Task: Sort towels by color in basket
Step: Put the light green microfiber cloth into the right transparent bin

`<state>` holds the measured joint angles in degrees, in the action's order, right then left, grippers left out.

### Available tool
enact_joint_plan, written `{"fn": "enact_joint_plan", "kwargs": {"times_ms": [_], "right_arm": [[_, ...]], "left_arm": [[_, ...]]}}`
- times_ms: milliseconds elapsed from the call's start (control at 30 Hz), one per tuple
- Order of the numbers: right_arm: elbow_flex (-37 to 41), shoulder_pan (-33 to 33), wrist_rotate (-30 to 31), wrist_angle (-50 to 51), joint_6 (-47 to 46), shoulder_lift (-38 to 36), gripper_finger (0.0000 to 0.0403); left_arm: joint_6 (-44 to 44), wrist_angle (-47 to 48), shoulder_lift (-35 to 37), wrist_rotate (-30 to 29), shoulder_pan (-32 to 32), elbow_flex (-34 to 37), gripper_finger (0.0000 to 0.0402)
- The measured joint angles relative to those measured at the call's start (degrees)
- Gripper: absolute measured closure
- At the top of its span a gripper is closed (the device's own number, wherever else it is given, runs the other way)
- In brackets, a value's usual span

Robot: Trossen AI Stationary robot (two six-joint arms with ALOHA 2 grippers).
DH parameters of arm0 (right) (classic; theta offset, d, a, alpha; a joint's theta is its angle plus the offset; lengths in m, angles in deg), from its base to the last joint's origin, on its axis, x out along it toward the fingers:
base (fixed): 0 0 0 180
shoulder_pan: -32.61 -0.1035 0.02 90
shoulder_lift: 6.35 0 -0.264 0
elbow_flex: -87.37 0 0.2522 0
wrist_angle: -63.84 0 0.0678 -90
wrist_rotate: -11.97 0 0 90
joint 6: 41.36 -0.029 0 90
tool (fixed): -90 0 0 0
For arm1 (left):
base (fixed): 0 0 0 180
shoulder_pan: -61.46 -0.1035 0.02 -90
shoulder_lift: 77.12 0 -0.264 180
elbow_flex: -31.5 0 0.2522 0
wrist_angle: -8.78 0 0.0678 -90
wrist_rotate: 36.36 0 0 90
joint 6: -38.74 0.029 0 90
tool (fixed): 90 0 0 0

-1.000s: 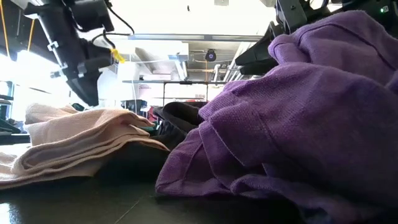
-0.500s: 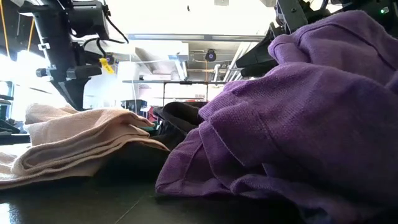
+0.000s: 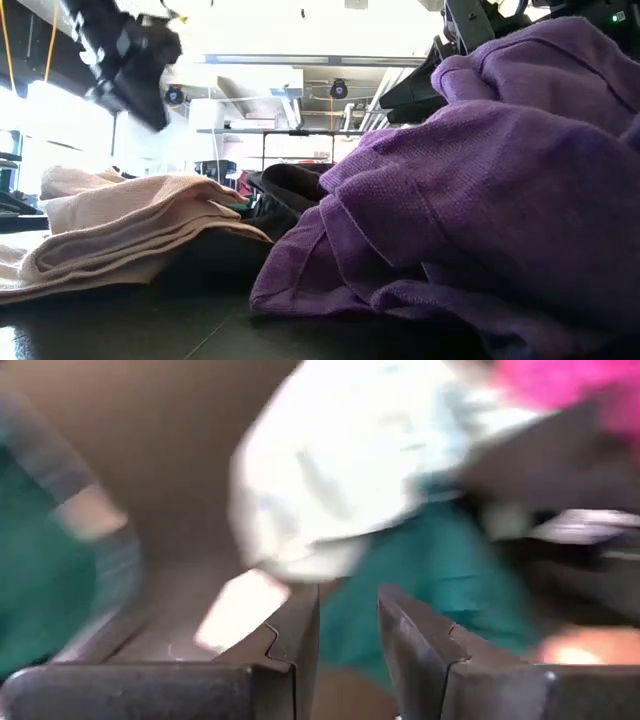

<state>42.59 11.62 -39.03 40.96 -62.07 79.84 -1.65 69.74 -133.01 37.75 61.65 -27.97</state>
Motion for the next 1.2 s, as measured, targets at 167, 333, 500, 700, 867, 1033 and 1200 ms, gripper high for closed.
{"fn": "enact_joint_plan", "kwargs": {"times_ms": [167, 333, 500, 700, 867, 1033, 1200], "right_arm": [[0.0, 0.01, 0.0, -0.05, -0.02, 0.0, 0.0244], [0.0, 0.0, 0.0, -0.45, 0.05, 0.0, 0.0244], [0.0, 0.12, 0.02, -0.53, 0.21, 0.0, 0.0244], [0.0, 0.92, 0.19, -1.66, 2.56, 0.0, 0.0244], [0.0, 2.07, 0.24, -3.61, 5.6, 0.0, 0.0244], [0.0, 2.93, 0.07, -4.37, 8.37, 0.0, 0.0244], [0.0, 3.61, -0.31, -4.44, 9.24, 0.0, 0.0244]], "left_arm": [[7.72, -16.04, -0.66, 1.49, 11.21, -0.04, 0.031], [9.89, -21.46, -2.45, 1.99, 21.7, -0.07, 0.031], [-2.95, -21.01, -7.22, 2.68, 29.14, -0.07, 0.0311], [-26.42, -9.86, -14.85, 16.6, 36.26, -1.5, 0.0324], [-48.37, -2.33, -19.58, 36.29, 40.83, -1.53, 0.0331], [-52.63, -9.6, -22.28, 41.28, 43.24, -1.55, 0.0322], [-54.0, -12.53, -25.02, 41.68, 43.3, -1.6, 0.0283]]}}
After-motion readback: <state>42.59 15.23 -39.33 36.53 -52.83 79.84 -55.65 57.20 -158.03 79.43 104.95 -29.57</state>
